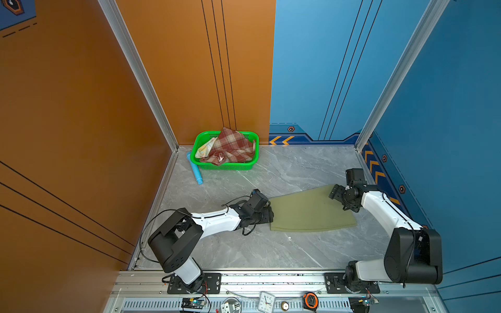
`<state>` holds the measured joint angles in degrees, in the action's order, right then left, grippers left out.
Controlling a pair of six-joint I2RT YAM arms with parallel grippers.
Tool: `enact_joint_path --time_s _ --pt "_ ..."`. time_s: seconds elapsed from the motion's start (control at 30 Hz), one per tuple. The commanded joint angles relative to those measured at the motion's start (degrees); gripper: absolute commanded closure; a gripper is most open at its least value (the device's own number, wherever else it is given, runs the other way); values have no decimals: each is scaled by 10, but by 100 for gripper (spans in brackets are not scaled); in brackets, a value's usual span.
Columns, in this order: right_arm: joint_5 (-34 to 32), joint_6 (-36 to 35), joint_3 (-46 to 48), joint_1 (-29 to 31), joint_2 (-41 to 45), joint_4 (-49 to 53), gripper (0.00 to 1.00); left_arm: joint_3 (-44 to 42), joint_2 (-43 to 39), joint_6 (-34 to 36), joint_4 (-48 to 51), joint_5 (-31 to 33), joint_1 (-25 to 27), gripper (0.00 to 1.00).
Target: Fold and stack the skirts
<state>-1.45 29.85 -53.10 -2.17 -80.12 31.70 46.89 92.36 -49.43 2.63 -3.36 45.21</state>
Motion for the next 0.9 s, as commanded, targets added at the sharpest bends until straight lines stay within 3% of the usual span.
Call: enact_joint_path --time_s 0.0,0.3,0.5,0.7,0.87 --pt "7 -3 -18 6 1 -22 10 29 12 -9 20 -45 -11 29" --pt "-5 -5 -48 6 4 -16 10 85 25 -35 121 -26 -11 31" --pt "-9 27 -12 9 30 -59 11 154 45 -29 203 -36 -11 32" --pt "-29 54 -8 20 56 -63 11 155 59 -9 203 -54 -4 32" --pt "18 40 -37 9 35 -24 11 171 90 49 202 -49 -6 35"
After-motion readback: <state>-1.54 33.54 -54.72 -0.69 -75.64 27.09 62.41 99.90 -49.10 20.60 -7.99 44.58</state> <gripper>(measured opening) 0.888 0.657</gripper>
